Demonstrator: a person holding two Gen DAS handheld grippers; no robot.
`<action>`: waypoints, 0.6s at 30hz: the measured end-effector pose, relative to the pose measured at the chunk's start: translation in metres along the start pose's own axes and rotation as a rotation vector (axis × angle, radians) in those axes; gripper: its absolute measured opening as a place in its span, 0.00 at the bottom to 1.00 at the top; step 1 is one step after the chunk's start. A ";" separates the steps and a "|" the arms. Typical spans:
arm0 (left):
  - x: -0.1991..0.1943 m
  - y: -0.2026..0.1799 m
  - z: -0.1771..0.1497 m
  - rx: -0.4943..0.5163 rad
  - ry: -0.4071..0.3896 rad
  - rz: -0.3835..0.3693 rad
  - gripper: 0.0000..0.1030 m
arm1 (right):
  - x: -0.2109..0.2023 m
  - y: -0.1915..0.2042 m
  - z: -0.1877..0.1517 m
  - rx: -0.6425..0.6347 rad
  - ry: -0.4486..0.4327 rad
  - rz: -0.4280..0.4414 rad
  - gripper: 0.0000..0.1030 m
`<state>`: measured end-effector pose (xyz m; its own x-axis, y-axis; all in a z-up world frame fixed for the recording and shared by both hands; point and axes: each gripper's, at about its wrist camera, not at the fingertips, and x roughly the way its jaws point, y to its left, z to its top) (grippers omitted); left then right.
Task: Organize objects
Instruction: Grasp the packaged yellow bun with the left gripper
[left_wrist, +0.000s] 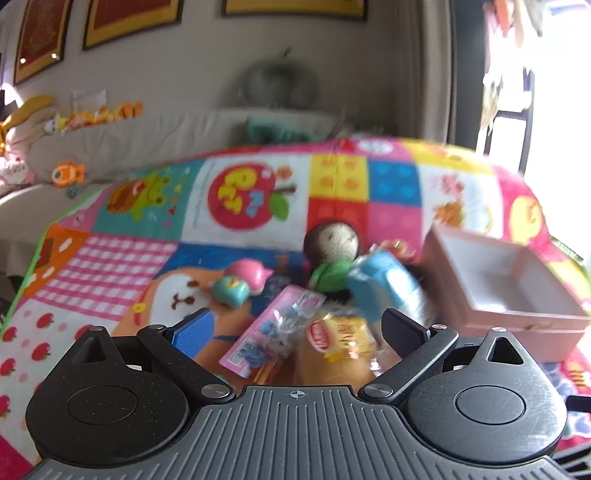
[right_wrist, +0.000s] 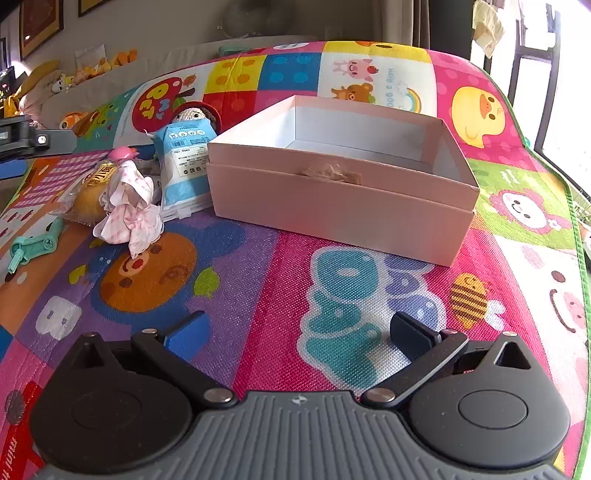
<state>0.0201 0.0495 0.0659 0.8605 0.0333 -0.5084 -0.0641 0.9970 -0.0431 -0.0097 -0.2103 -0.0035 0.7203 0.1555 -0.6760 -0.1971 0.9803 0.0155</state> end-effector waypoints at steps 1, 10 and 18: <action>0.010 -0.001 0.000 -0.001 0.042 -0.018 0.97 | 0.000 0.000 0.000 -0.001 0.001 0.000 1.00; 0.049 -0.030 -0.024 0.044 0.112 -0.088 0.93 | 0.000 0.000 0.000 -0.001 0.001 0.000 1.00; 0.025 -0.009 -0.026 0.035 0.101 -0.144 0.60 | 0.001 -0.002 0.005 -0.007 0.039 0.012 1.00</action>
<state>0.0288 0.0400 0.0318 0.8041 -0.1151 -0.5832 0.0752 0.9929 -0.0923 -0.0051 -0.2112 -0.0005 0.6913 0.1620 -0.7042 -0.2105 0.9774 0.0182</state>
